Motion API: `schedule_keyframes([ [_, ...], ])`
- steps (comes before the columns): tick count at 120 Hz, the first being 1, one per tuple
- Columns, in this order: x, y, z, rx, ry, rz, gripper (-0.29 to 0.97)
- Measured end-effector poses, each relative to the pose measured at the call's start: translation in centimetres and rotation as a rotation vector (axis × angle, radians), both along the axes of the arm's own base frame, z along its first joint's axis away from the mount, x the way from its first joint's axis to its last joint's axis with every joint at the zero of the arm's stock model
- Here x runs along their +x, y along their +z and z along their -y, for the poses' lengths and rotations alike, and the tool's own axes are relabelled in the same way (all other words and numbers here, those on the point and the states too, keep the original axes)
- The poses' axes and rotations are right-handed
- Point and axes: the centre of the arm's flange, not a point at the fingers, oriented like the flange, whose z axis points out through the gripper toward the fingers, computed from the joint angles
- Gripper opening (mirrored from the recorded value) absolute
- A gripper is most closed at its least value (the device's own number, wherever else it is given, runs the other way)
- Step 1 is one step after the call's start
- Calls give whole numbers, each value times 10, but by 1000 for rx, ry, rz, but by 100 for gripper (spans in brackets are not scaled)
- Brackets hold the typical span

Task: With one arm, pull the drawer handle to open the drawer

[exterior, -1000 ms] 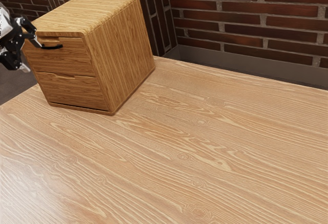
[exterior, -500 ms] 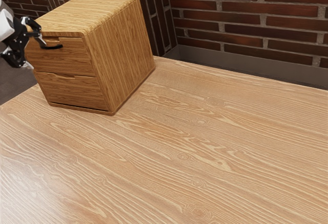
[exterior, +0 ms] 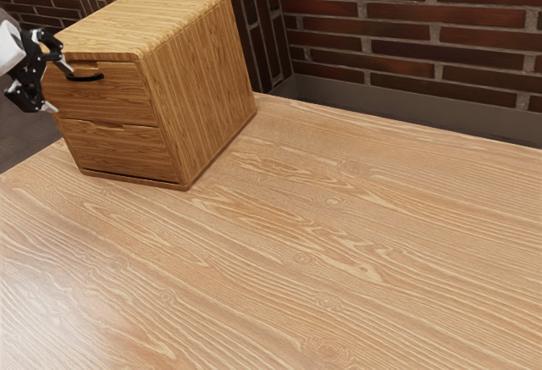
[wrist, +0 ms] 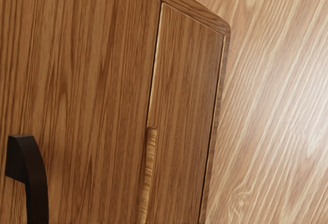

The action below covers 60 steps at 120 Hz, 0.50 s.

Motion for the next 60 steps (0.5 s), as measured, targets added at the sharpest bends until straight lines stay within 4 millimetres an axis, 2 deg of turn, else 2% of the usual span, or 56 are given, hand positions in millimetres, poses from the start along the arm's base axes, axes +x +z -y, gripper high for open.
schedule_keyframes([
  [19, 0, -4, -4, -3, 10, 0, 68],
  [30, 16, -18, -6, -9, 7, -10, 68],
  [39, 21, -22, -7, -11, 5, -9, 68],
  [60, 19, -25, -14, -10, 25, -14, 68],
])
